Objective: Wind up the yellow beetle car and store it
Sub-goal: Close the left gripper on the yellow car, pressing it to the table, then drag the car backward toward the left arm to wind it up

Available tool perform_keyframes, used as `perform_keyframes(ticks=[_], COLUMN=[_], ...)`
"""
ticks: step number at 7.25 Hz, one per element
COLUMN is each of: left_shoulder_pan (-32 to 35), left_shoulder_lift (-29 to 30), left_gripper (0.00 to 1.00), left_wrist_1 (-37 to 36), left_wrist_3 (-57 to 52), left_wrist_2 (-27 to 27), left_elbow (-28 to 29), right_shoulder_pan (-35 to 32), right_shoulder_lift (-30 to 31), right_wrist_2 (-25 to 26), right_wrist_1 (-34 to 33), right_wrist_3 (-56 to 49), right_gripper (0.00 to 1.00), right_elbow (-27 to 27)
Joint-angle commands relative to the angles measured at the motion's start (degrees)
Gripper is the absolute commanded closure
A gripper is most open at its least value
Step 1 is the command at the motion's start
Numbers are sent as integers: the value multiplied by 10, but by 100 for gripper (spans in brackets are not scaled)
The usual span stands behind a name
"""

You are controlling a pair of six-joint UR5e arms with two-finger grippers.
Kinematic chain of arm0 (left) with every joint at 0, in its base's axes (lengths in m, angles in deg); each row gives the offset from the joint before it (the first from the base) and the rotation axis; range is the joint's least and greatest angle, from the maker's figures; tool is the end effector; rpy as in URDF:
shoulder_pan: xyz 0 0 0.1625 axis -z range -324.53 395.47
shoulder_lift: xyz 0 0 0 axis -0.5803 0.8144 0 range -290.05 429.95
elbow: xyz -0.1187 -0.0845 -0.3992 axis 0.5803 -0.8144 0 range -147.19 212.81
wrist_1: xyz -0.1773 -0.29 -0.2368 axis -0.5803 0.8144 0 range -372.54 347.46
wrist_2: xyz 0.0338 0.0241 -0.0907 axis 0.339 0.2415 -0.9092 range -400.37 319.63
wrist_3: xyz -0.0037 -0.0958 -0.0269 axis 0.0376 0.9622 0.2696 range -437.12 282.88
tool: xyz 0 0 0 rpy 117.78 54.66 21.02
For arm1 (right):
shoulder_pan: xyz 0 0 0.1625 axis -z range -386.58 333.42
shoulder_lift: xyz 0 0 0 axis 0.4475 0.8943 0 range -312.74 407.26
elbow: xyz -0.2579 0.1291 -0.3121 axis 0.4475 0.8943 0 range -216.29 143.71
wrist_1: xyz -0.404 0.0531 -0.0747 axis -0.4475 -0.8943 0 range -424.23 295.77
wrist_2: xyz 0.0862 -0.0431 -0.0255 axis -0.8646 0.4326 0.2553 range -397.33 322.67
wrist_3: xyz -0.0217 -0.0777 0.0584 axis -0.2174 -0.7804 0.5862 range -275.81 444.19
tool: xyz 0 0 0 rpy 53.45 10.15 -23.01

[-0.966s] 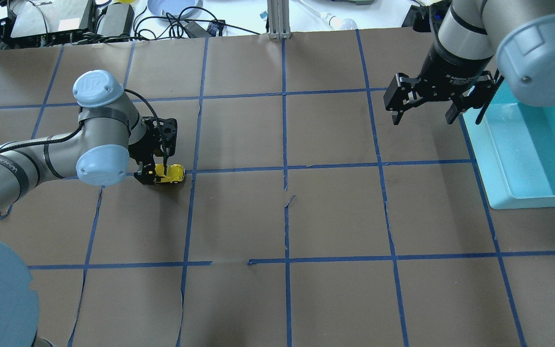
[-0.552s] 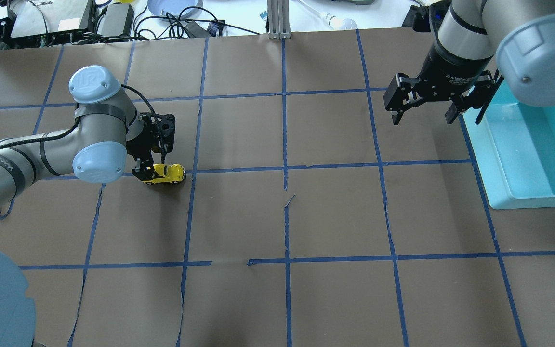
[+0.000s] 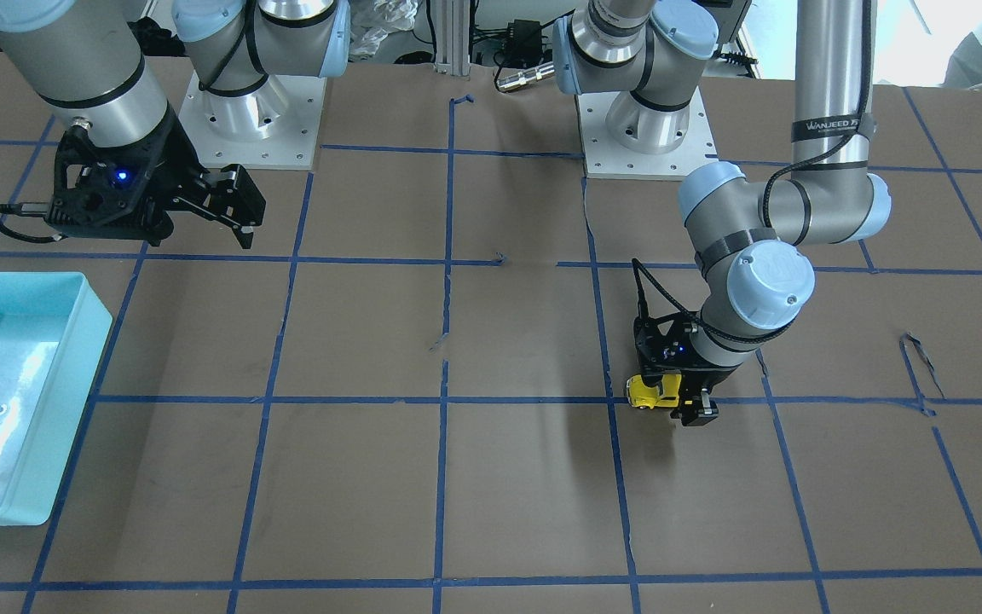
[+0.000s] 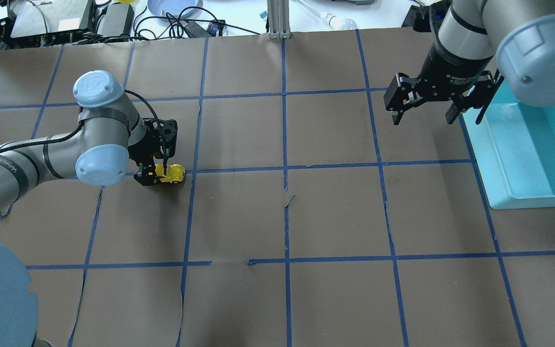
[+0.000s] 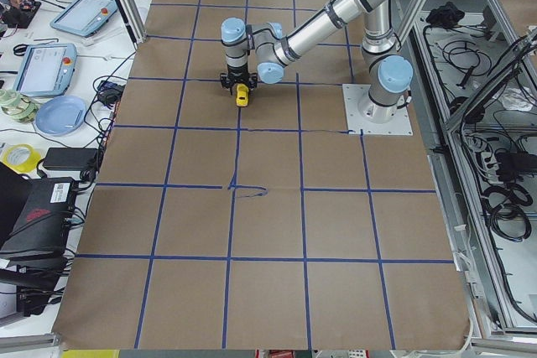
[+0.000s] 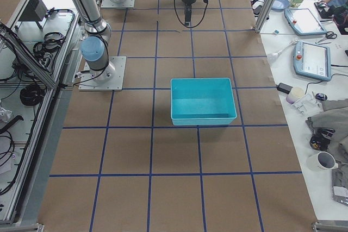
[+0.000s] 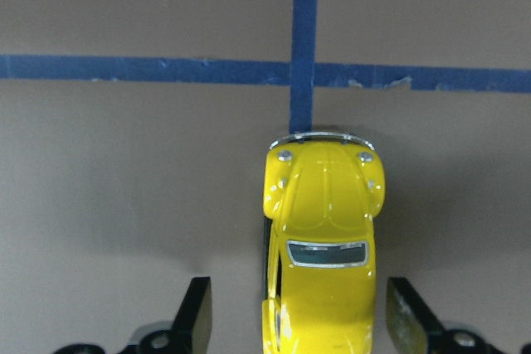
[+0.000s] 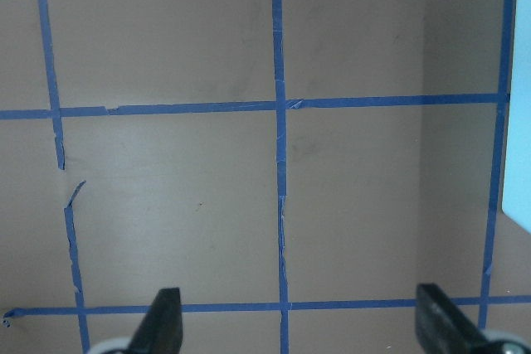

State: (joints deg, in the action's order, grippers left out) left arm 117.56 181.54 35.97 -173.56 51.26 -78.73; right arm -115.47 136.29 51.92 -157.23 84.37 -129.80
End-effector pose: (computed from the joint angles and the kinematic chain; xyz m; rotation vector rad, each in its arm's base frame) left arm -0.0549 -0.5524 0.1871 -2.1891 -2.2453 -0.0630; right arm 0.1249 -0.4978 0.4546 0.0355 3.1277 0.0404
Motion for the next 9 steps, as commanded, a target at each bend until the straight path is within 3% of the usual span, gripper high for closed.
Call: perform_keyframes(ticks=[1,9], left_shoulder_pan=[1,-41], left_shoulder_lift=[0,2], left_gripper=[85,86], left_wrist_1=[-2,-8], left_wrist_3=[-2,-16], left_wrist_2=[0,4], left_elbow=[-2,-3], right_shoulder_pan=[-1,-1], right_shoulder_lift=[0,0], right_wrist_2=[1,0], right_wrist_1=[0,0], right_wrist_3=[0,0], right_gripper=[0,0], right_elbow=[0,-4])
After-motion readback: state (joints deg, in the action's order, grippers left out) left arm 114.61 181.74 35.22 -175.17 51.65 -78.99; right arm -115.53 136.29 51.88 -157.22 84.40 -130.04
